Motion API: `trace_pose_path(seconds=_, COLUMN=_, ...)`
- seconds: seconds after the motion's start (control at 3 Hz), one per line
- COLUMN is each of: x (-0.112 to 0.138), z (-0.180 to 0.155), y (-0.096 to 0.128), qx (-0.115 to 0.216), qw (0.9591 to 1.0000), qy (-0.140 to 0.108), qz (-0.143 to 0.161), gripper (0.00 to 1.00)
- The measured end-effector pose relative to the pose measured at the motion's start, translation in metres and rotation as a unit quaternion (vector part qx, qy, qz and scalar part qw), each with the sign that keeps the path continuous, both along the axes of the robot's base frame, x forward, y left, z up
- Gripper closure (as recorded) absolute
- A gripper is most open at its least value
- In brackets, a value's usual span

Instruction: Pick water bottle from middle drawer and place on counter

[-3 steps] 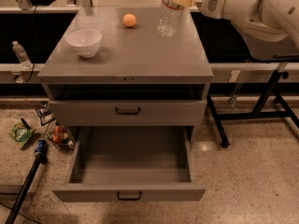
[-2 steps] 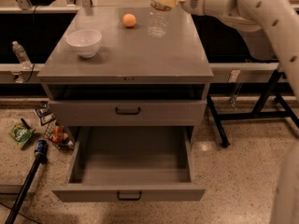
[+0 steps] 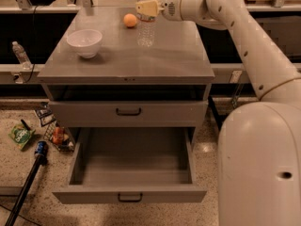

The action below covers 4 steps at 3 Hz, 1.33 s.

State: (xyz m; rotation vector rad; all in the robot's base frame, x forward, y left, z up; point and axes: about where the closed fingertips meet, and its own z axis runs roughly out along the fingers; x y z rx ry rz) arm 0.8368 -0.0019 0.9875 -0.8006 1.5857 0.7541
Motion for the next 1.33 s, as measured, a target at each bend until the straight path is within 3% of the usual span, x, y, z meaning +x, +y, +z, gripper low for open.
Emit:
trace_pose_path(seconds=0.67, x=0.02, z=-0.026, y=0.008, qx=-0.011, qw=0.9997, qy=0.021, qz=-0.002, gripper=0.58)
trace_pose_path(seconds=1.0, x=0.027, z=-0.035, y=0.011, qx=-0.003, qw=0.9996, qy=0.026, qz=-0.004, gripper=0.27)
trace_pose_path(seconds=1.33, x=0.031, z=-0.039, y=0.013, qx=0.0, qw=0.9996, qy=0.029, qz=-0.005, gripper=0.04)
